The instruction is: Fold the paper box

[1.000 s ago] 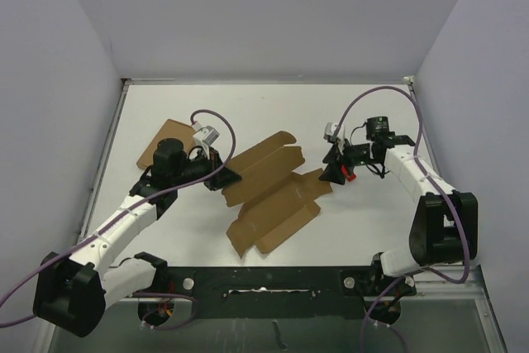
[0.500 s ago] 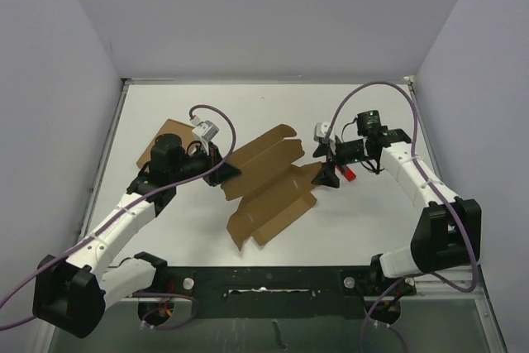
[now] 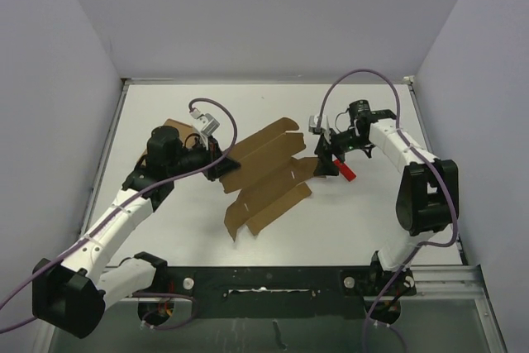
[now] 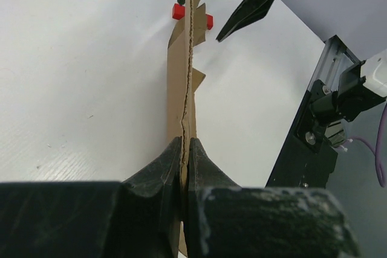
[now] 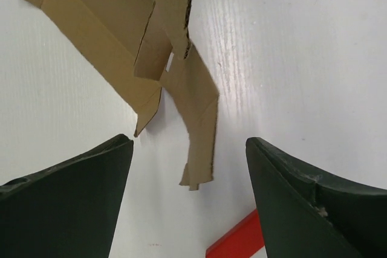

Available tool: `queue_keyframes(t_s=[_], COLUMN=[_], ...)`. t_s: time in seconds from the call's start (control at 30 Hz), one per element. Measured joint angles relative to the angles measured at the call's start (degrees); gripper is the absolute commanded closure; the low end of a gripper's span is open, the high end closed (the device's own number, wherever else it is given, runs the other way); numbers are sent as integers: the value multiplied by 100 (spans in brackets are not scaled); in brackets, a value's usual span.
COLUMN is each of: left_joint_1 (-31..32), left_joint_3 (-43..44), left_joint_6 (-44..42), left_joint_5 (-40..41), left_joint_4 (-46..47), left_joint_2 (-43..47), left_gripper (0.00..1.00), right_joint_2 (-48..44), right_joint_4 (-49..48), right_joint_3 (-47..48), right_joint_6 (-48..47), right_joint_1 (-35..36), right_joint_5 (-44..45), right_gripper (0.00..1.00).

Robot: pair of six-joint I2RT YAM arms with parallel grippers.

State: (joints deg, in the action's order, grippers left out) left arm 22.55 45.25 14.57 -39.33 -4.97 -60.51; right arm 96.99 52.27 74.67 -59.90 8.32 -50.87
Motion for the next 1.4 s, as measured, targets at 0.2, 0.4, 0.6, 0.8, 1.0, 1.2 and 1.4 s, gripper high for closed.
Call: queue_keyframes(t_s=[0.2, 0.4, 0.6, 0.8, 1.0, 1.2, 1.4], left_joint_1=[0, 0, -15, -282, -455, -455, -466], left_joint_3=[55, 61, 369, 809, 839, 839, 822], left_joint_6=[-90, -177, -278, -221, -2, -2, 0], left_joint_5=[-39, -44, -26, -114, -376, -437, -424], left_joint_4=[-61, -155, -382, -490, -492, -647, -804], left_joint_2=[0, 0, -26, -315, -765, -894, -1128], left_gripper=[100, 100, 100, 100, 100, 100, 100], right_joint_2=[411, 459, 184, -636, -713, -721, -758], right_joint_4=[166, 136, -748, -2800, -4601, -5532, -5816], right_joint_3=[122, 177, -192, -1196, -2046, -2529, -2765], right_joint_6=[-13, 98, 761, 2083, 2822, 3283, 3359], right_joint_1=[197, 190, 203, 334, 916, 1038, 1025], right_joint_5=[286, 339, 389, 660, 1556, 2055, 2002], right_gripper=[59, 100, 100, 100, 100, 100, 100])
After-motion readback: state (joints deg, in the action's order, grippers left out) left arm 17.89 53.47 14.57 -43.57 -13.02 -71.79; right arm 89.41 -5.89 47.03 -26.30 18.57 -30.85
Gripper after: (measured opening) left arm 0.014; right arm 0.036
